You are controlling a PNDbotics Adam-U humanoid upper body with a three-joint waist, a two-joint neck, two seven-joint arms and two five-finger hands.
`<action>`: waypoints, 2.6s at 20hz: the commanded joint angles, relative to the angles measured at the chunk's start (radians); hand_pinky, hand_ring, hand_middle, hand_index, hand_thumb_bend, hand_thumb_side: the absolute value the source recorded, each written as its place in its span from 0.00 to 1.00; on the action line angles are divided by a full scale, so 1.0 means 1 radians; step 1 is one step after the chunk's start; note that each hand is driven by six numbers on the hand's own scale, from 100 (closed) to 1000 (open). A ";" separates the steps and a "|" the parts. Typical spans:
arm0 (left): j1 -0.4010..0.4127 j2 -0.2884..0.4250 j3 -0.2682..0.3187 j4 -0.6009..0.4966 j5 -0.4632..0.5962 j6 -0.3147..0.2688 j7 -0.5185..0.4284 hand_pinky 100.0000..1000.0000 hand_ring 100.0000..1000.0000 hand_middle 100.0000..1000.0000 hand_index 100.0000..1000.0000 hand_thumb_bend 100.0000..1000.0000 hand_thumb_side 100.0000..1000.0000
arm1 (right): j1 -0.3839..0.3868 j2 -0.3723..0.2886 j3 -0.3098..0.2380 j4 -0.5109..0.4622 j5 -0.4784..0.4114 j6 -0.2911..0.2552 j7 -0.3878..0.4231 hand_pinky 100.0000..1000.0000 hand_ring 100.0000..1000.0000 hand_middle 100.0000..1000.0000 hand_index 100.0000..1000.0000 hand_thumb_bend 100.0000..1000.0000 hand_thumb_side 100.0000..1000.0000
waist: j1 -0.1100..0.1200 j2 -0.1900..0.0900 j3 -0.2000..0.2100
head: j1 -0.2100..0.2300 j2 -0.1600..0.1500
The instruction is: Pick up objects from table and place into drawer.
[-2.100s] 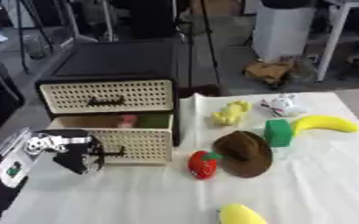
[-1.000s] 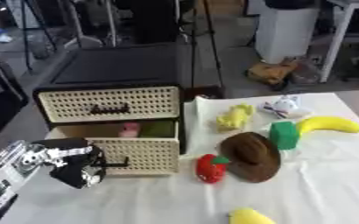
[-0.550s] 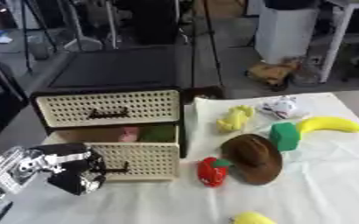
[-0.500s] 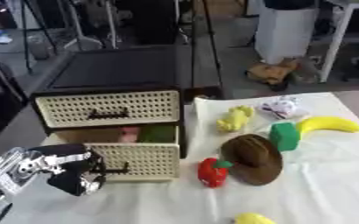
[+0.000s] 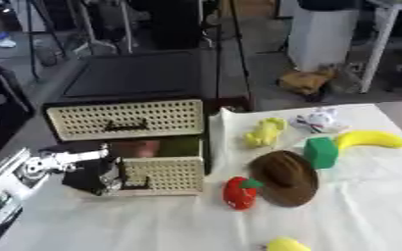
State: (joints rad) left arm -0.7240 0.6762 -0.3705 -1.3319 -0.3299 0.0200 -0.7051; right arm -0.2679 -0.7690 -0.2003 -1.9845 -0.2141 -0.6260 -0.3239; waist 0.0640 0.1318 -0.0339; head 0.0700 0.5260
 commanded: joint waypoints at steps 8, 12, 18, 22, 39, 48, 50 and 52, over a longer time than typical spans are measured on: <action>-0.020 0.020 0.026 0.036 -0.010 -0.014 -0.030 0.00 0.08 0.07 0.66 0.00 0.50 | -0.013 -0.025 -0.016 -0.016 0.004 0.013 -0.018 0.65 0.74 0.65 0.79 0.15 1.00 | 0.001 -0.011 -0.002 | -0.003 0.010; -0.015 0.016 0.028 0.071 -0.020 -0.015 -0.062 0.00 0.08 0.07 0.85 0.00 0.50 | -0.012 -0.022 -0.018 -0.016 0.003 0.015 -0.021 0.65 0.74 0.64 0.79 0.15 1.00 | -0.001 -0.011 -0.003 | -0.004 0.012; 0.007 0.025 0.013 0.057 -0.024 -0.021 -0.100 0.00 0.09 0.08 0.91 0.00 0.49 | -0.013 -0.021 -0.018 -0.016 -0.003 0.022 -0.018 0.65 0.74 0.64 0.79 0.16 1.00 | 0.003 -0.009 -0.003 | -0.014 0.007; 0.031 0.036 -0.009 0.028 -0.050 -0.032 -0.097 0.00 0.09 0.08 0.93 0.00 0.50 | -0.012 -0.023 -0.020 -0.016 -0.003 0.022 -0.021 0.65 0.74 0.64 0.79 0.16 1.00 | 0.003 -0.007 -0.005 | -0.020 0.001; 0.101 0.107 -0.061 -0.142 -0.098 -0.077 -0.043 0.01 0.12 0.13 0.96 0.00 0.55 | -0.017 -0.023 -0.017 -0.016 0.003 0.029 -0.023 0.65 0.74 0.64 0.78 0.17 1.00 | 0.008 0.003 0.001 | -0.038 -0.019; 0.121 0.112 -0.072 -0.143 -0.111 -0.078 -0.017 0.01 0.12 0.12 0.96 0.00 0.56 | -0.018 -0.021 -0.017 -0.016 0.005 0.029 -0.025 0.65 0.74 0.64 0.78 0.18 1.00 | 0.006 0.008 0.001 | -0.040 -0.022; 0.124 0.113 -0.074 -0.144 -0.104 -0.074 -0.004 0.00 0.12 0.12 0.95 0.00 0.56 | -0.018 -0.021 -0.018 -0.016 0.005 0.029 -0.026 0.65 0.74 0.63 0.78 0.18 1.00 | 0.006 0.008 0.000 | -0.040 -0.024; 0.128 0.113 -0.071 -0.142 -0.091 -0.063 0.018 0.00 0.11 0.11 0.93 0.00 0.55 | -0.018 -0.020 -0.018 -0.016 0.005 0.030 -0.028 0.65 0.74 0.63 0.78 0.18 1.00 | 0.006 0.007 0.000 | -0.040 -0.025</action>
State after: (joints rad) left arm -0.5870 0.7488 -0.4523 -1.4635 -0.4292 -0.0469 -0.7016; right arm -0.2729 -0.7689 -0.2044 -1.9845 -0.2144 -0.5989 -0.3492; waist 0.0740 0.1492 -0.0342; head 0.0327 0.5108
